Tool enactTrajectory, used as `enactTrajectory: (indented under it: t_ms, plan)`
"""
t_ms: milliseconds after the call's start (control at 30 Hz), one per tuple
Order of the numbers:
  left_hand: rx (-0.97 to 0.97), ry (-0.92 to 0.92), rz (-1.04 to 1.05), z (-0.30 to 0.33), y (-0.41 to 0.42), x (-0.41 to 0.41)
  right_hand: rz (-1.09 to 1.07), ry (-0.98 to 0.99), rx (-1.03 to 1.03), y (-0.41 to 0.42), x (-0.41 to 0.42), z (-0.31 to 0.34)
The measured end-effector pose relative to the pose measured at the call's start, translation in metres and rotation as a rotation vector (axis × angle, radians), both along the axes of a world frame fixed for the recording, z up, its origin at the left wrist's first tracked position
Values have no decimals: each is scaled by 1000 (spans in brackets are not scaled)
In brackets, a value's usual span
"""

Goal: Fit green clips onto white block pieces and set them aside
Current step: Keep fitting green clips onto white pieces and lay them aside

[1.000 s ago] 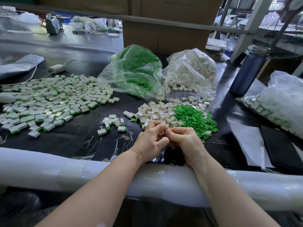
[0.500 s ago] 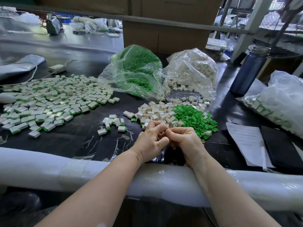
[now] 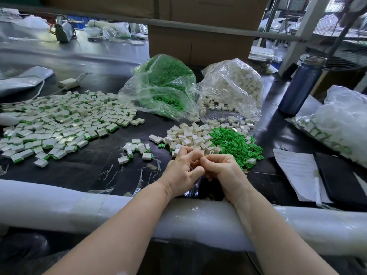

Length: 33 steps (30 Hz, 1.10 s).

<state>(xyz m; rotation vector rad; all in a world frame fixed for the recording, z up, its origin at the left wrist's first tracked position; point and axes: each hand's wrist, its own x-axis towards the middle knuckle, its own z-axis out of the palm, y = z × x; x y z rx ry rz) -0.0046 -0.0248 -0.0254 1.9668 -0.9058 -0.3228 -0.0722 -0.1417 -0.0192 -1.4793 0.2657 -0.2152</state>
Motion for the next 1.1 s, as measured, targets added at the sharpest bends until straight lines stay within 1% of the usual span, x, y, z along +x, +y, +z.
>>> enactTrajectory:
  t_ms: [533, 867, 1000, 1100]
  plan:
    - [51, -2, -2, 2, 1, -1, -14, 10, 24, 1, -1, 2]
    - [54, -7, -13, 4, 1, -3, -27, 12, -19, 0, 1, -1]
    - [38, 2, -5, 4, 1, -2, -1, -4, 41, 1, 1, -2]
    - [33, 1, -10, 5, 1, -3, 13, -9, 46, 1, 1, -1]
